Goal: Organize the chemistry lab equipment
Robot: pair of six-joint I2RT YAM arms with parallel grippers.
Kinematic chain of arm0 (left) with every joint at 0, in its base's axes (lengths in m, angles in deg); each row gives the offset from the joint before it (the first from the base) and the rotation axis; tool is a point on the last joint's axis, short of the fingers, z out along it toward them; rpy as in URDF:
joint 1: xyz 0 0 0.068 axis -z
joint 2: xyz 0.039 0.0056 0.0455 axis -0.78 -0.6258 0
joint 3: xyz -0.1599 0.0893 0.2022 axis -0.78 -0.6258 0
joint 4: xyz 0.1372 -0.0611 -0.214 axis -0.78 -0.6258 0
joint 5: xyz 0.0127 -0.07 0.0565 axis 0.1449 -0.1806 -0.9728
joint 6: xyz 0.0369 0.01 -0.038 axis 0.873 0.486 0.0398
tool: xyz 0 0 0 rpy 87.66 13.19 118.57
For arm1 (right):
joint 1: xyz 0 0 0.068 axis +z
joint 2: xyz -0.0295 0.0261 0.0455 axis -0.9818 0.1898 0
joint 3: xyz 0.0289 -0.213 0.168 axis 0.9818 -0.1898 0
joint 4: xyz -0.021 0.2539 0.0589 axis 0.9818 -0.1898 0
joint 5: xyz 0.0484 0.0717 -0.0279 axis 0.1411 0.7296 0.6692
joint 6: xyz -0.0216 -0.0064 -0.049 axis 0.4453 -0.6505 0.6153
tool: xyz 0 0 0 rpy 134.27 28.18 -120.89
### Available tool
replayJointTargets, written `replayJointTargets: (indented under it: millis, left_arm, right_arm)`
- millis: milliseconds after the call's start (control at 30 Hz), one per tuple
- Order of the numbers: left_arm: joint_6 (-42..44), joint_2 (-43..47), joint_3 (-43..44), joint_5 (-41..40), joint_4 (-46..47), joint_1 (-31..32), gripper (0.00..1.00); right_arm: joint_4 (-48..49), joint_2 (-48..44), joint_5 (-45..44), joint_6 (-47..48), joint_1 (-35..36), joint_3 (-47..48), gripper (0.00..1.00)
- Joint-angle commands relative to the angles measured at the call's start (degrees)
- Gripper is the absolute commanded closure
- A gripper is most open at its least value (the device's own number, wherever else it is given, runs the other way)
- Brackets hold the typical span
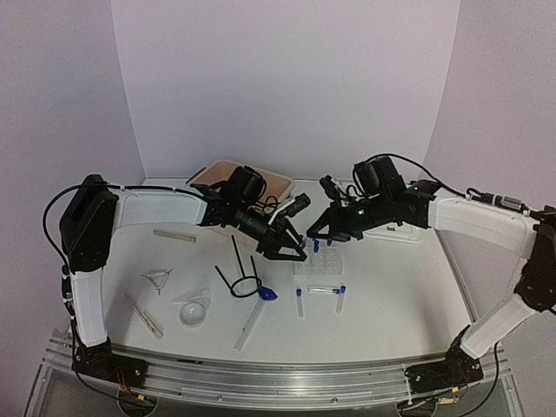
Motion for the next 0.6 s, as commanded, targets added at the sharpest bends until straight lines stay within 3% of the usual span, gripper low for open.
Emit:
replayJointTargets:
  millis: [0, 267, 567]
  left_arm:
    - [-1.9, 1.0, 1.0, -1.9, 2.1, 0.2, 0.01]
    - [-5.9, 6.3, -4.0, -10.8, 4.7, 0.2, 0.0]
    - [-17.8, 16.0, -12.1, -36.4, 5.5, 0.1, 0.0]
  right_arm:
    - [-0.3, -4.6, -6.6, 1.6, 0.2, -2.1, 1.0]
    - [-2.2, -9.2, -17.4, 3.4, 0.2, -6.5, 1.0]
    - [-2.2, -4.8, -25.7, 5.8, 0.2, -7.3, 1.0]
